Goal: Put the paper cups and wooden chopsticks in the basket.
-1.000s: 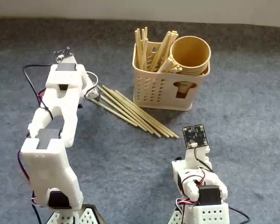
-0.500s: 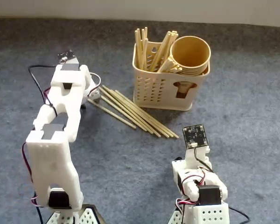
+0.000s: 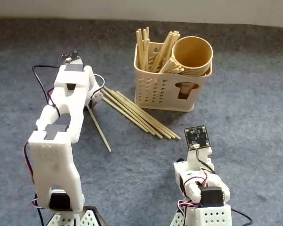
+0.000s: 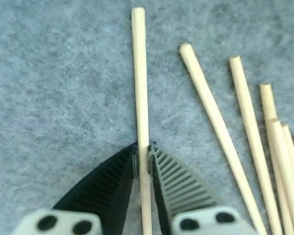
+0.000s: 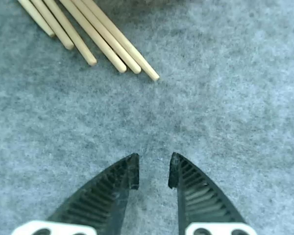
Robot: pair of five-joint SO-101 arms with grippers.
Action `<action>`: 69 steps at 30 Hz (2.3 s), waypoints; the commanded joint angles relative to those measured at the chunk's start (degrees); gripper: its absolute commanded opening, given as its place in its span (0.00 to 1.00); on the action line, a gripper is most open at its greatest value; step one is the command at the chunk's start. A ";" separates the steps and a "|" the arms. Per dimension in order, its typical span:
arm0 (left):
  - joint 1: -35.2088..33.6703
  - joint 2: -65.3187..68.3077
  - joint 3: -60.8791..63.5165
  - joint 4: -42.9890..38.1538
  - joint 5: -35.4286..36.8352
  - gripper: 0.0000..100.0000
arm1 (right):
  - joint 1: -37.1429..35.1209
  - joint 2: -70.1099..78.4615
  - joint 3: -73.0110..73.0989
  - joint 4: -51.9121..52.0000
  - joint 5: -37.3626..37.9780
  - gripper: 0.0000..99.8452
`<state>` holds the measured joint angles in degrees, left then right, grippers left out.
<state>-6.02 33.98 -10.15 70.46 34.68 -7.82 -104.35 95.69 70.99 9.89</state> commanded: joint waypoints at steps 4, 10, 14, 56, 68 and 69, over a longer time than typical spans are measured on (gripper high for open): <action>-0.57 -3.21 -0.75 5.19 -4.31 0.01 | -0.13 -0.57 6.73 0.31 0.62 0.12; -0.92 -8.57 2.95 4.75 -6.07 0.01 | -0.13 -0.57 6.73 0.31 0.62 0.12; -0.57 -12.18 6.73 4.75 -6.24 0.01 | -0.13 -0.57 6.73 0.31 0.62 0.12; 6.73 -55.96 6.29 -22.59 -5.80 0.01 | -0.13 -0.57 6.73 0.31 0.62 0.12; 15.34 -58.59 6.81 -41.76 -6.24 0.01 | -0.13 -0.57 6.73 0.31 0.62 0.12; 15.96 -58.51 6.81 -41.85 -6.33 0.01 | -0.13 -0.57 6.73 0.31 0.62 0.12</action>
<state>6.55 -22.37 -0.92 32.04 28.97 -7.82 -104.35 95.69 70.99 9.89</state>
